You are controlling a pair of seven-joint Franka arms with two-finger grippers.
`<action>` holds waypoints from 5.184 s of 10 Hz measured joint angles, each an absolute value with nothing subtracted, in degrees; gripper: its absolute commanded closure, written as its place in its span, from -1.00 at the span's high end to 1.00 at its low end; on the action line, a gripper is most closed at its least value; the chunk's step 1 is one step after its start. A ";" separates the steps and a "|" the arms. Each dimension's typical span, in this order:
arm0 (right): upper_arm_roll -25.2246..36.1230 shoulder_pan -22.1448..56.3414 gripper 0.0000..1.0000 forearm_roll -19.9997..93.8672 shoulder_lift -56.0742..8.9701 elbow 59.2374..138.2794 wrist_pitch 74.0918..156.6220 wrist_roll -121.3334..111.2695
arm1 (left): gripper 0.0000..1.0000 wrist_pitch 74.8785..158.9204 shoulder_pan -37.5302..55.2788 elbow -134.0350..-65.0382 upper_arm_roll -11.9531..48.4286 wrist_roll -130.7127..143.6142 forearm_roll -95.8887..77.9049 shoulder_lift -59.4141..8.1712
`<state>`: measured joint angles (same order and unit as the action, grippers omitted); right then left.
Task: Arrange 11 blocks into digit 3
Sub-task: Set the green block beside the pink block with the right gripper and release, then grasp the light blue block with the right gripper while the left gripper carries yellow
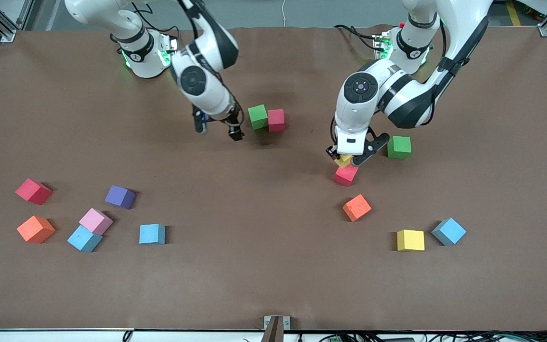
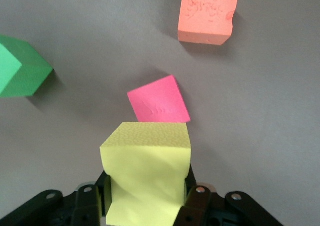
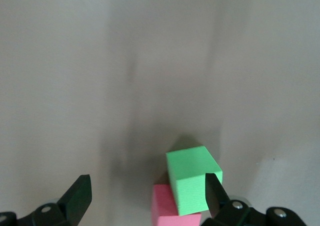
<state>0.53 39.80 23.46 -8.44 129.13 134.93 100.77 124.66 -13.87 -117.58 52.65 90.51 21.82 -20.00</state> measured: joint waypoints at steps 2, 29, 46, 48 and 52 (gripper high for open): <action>0.65 34.62 1.00 21.98 -7.49 129.89 133.95 92.00 | -0.58 124.66 -13.82 -116.81 53.35 92.65 20.54 -20.00; 0.31 9.72 1.00 -0.07 -31.37 99.89 135.01 12.84 | -0.58 127.68 46.35 -118.62 -2.89 115.61 -7.76 -17.57; 0.22 9.04 0.37 -0.28 -41.22 92.35 140.62 12.45 | -0.58 143.74 53.22 -127.05 5.00 139.73 -7.79 -20.33; 0.16 9.10 -0.40 -0.31 -41.88 92.21 140.96 12.45 | -0.58 145.37 53.53 -128.24 4.99 139.82 -7.79 -20.30; 0.19 9.05 -0.95 -0.32 -41.91 91.76 140.95 12.44 | -0.58 148.20 53.50 -128.38 4.65 141.57 -7.79 -20.31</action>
<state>0.19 9.05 -0.32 -41.91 91.76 140.95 12.44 148.20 53.50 -128.38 4.65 141.57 -7.79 -20.31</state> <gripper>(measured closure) 0.441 0.441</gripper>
